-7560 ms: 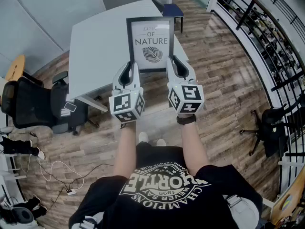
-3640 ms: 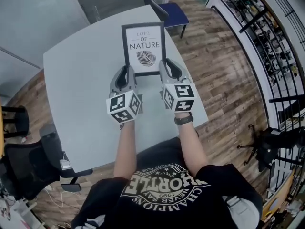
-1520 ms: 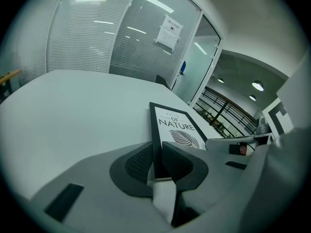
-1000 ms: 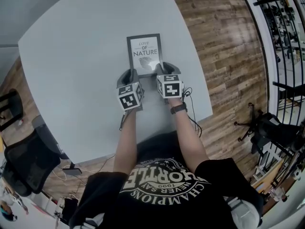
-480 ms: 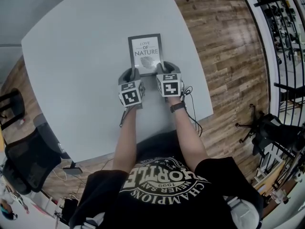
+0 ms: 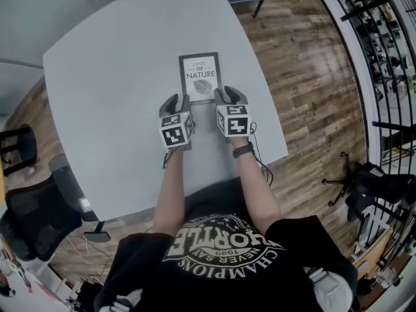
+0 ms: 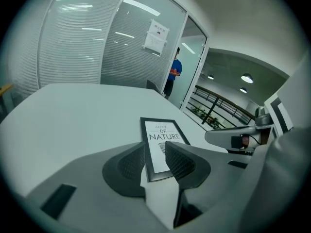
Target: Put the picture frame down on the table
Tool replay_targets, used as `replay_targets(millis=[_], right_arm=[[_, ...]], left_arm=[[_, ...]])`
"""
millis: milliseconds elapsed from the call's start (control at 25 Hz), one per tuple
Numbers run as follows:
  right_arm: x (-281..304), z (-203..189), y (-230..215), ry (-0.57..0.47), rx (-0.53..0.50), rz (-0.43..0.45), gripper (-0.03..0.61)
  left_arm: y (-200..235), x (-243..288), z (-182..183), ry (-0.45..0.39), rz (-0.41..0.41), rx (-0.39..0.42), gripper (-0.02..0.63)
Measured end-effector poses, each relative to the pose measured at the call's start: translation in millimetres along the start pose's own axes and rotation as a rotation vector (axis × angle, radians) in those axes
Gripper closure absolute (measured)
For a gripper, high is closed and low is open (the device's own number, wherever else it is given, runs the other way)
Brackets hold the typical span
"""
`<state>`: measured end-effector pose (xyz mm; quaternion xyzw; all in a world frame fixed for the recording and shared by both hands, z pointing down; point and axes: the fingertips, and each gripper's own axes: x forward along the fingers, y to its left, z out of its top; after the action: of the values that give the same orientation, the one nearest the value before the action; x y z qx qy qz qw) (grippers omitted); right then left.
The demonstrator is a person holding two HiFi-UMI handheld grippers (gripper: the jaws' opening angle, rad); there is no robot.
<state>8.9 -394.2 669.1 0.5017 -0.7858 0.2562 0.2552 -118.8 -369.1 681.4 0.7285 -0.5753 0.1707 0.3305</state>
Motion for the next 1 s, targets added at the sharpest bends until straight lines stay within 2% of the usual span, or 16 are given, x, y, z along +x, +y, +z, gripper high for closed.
replay_targets(millis=[200, 600, 680, 880, 1000], right_arm=[[-41.4, 21.8, 19.2, -0.086, -0.009, 0.016, 0.46], [-133.8, 51.2, 82.5, -0.258, -0.096, 0.069, 0.47], [-153.3, 55.0, 94.9, -0.297, -0.11, 0.069, 0.504], [-199.1, 66.3, 113.0, -0.38, -0.136, 0.073, 0.514], [-224.2, 76.5, 118.7, -0.437, -0.142, 0.069, 0.543]], left_arm=[[-17.4, -47.3, 22.7, -0.107, -0.042, 0.047, 0.506], [-41.0, -160.0, 55.8, -0.305, -0.043, 0.112, 0.515], [-46.0, -184.1, 62.8, -0.347, -0.049, 0.126, 0.523], [-65.3, -233.2, 79.8, -0.434, -0.062, 0.161, 0.545], [-75.0, -256.5, 88.3, -0.474, -0.064, 0.188, 0.558]])
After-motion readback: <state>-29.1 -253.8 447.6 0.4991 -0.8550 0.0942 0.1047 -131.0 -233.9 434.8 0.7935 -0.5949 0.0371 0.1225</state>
